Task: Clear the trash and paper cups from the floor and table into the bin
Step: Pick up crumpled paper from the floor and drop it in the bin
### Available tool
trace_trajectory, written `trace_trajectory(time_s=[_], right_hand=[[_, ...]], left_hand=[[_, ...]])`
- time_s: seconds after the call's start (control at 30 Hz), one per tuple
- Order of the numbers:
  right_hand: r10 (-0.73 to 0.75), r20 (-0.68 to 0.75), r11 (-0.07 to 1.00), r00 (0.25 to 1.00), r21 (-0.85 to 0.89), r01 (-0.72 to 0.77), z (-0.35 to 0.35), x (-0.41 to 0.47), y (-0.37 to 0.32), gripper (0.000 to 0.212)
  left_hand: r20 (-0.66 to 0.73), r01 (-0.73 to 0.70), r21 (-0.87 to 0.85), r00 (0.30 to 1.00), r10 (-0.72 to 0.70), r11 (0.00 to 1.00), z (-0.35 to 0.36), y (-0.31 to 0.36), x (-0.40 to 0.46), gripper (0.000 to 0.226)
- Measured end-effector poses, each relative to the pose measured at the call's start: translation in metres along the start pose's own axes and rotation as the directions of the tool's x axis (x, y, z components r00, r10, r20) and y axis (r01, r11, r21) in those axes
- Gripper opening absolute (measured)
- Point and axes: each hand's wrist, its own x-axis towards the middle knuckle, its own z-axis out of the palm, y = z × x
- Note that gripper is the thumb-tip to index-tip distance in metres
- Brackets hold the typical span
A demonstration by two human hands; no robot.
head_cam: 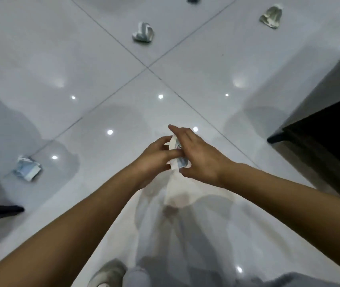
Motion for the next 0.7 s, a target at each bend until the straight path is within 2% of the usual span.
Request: trace_trajectory(time_s=[0.13,0.27,0.33,0.4,0.5,0.7], right_hand=[[-0.169,0.101,0.982,0.981,-0.073,0.176,0.021,0.04,-0.048,0.103],[-0.244,0.214,0.958,0.946,-0.1,0.27,0.043,0.069,-0.087,0.107],[-0.255,0.27,0.946,0.928,-0.13,0.298,0.054,0.082,-0.106,0.107],[-0.264,0.318,0.929,0.911,-0.171,0.329,0.065,0.096,-0.126,0.103],[-0.28,0.346,0.905,0.895,-0.217,0.367,0.085,0.119,-0.153,0.098],[-0.291,0.348,0.88,0.891,-0.269,0.392,0.134,0.173,-0.201,0.089]], left_hand=[[-0.175,-0.043,-0.096,0.984,0.025,0.994,-0.045,-0.01,-0.03,0.041],[-0.378,-0.071,-0.246,0.925,-0.028,0.967,-0.087,-0.031,-0.059,0.038],[-0.518,-0.098,-0.313,0.851,-0.083,0.945,-0.108,-0.045,-0.073,0.044],[-0.658,-0.113,-0.34,0.738,-0.15,0.934,-0.13,-0.061,-0.088,0.051],[-0.768,-0.156,-0.368,0.607,-0.205,0.917,-0.155,-0.083,-0.114,0.05],[-0.835,-0.154,-0.335,0.506,-0.217,0.93,-0.185,-0.124,-0.158,0.039]])
